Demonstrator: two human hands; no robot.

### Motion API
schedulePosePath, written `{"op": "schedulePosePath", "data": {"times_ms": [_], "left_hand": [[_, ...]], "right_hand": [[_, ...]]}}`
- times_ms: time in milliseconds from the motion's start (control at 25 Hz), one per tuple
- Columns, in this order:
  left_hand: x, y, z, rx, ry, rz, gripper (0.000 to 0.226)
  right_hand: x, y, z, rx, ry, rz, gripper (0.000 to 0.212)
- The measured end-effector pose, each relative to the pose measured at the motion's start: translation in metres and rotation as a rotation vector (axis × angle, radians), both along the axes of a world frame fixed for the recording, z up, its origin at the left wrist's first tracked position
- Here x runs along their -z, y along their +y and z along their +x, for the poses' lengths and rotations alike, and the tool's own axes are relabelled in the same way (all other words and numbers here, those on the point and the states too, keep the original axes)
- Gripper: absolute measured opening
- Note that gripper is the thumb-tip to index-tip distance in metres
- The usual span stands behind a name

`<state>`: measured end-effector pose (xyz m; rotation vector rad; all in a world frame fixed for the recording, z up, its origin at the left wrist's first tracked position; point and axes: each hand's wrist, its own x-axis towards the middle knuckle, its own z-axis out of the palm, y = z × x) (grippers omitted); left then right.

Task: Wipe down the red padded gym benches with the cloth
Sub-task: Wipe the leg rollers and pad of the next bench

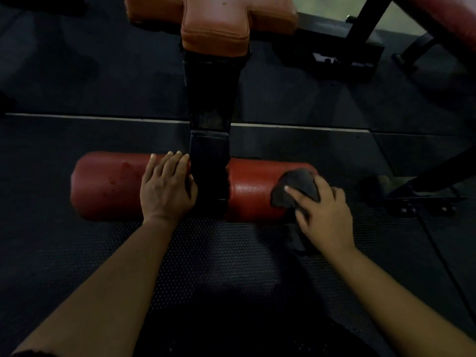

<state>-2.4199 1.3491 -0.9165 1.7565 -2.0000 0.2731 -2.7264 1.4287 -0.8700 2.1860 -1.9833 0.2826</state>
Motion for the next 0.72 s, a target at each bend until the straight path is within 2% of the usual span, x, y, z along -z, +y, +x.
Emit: {"op": "schedulePosePath", "data": {"times_ms": [80,200,240,320,400,480,560,640,720], "left_hand": [[0.0,0.001,-0.001,-0.003,-0.004,0.0,0.053],[-0.001,0.001,-0.001,0.009,-0.009,0.018,0.053],[-0.001,0.001,-0.001,0.012,-0.013,0.027,0.054],[-0.001,0.001,0.0,0.01,-0.023,0.028,0.054],[-0.001,0.001,0.001,0.013,-0.024,0.03,0.054],[-0.001,0.0,0.001,0.023,-0.017,0.024,0.054],[-0.001,0.0,0.0,0.025,-0.016,0.01,0.055],[-0.001,0.001,0.0,0.022,-0.007,0.007,0.055],[-0.001,0.002,-0.001,0.018,0.003,0.002,0.054]], "right_hand": [[-0.022,-0.038,0.014,0.085,-0.001,0.038,0.049],[-0.043,-0.105,0.018,0.172,0.018,0.317,0.044],[-0.047,-0.121,0.017,0.214,-0.008,0.407,0.043],[-0.047,-0.133,0.011,0.305,-0.099,0.454,0.042],[-0.044,-0.114,0.005,0.385,-0.197,0.389,0.041],[-0.038,-0.073,0.004,0.371,-0.205,0.256,0.043],[-0.02,-0.027,0.004,0.257,-0.164,0.098,0.051],[0.008,0.017,-0.001,0.136,-0.146,0.035,0.062],[0.039,0.05,-0.018,0.031,-0.156,-0.004,0.061]]}}
